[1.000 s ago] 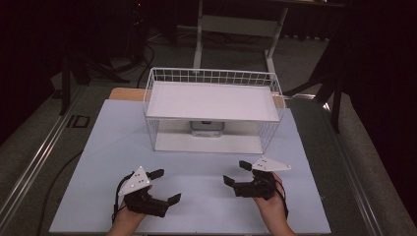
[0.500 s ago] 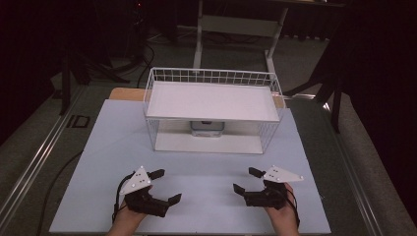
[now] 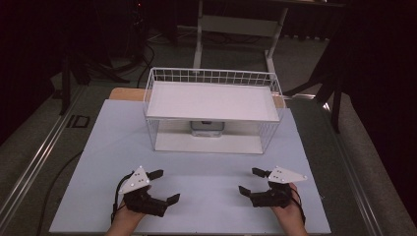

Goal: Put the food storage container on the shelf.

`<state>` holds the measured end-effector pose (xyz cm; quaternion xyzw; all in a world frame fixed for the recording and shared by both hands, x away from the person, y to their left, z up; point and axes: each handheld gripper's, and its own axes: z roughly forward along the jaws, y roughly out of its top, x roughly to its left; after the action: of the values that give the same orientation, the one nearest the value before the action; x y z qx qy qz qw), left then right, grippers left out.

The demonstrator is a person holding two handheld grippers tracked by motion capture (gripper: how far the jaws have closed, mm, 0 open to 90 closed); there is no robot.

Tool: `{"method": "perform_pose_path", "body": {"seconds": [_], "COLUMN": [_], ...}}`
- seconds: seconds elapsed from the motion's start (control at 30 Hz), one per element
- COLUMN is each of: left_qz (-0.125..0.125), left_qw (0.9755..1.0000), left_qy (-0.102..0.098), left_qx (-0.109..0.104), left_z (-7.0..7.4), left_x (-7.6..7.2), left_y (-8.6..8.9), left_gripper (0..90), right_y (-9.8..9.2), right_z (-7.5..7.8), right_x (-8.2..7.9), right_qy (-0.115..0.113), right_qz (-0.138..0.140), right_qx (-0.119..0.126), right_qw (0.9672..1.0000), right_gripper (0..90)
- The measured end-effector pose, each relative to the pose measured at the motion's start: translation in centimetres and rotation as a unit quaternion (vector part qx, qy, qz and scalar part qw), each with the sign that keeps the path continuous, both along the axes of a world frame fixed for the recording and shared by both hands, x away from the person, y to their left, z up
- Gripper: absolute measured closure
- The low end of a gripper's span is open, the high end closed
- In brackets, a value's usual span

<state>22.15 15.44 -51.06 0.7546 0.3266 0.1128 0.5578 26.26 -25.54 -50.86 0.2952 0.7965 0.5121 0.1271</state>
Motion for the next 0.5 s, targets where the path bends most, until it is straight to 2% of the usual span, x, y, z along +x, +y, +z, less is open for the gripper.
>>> {"method": "perform_pose_path", "body": {"seconds": [0.2, 0.27, 0.4, 0.5], "left_qz": [-0.005, -0.004, 0.000, 0.002], "left_qw": [1.0000, 0.9999, 0.9997, 0.9998], "left_qy": [-0.001, -0.003, -0.005, 0.001], "left_qx": [0.005, 0.016, 0.024, 0.019], "left_z": [-0.31, -0.41, -0.51, -0.68], "left_x": [0.19, 0.22, 0.29, 0.40], "left_y": [0.04, 0.07, 0.16, 0.31], "left_gripper": [0.8, 0.9, 0.8, 0.9], "right_y": [-0.17, -0.09, 0.13, 0.18], "right_z": [0.01, -0.21, -0.50, -0.49], "right_x": [0.17, 0.13, 0.33, 0.46], "right_qy": [-0.003, -0.003, -0.005, -0.007], "right_qz": [0.003, 0.002, 0.007, 0.007], "right_qx": [0.005, -0.003, -0.010, -0.008], "right_qw": [1.0000, 1.0000, 0.9999, 0.9999], "right_gripper": [14.2, 14.2, 14.2, 14.2]}}
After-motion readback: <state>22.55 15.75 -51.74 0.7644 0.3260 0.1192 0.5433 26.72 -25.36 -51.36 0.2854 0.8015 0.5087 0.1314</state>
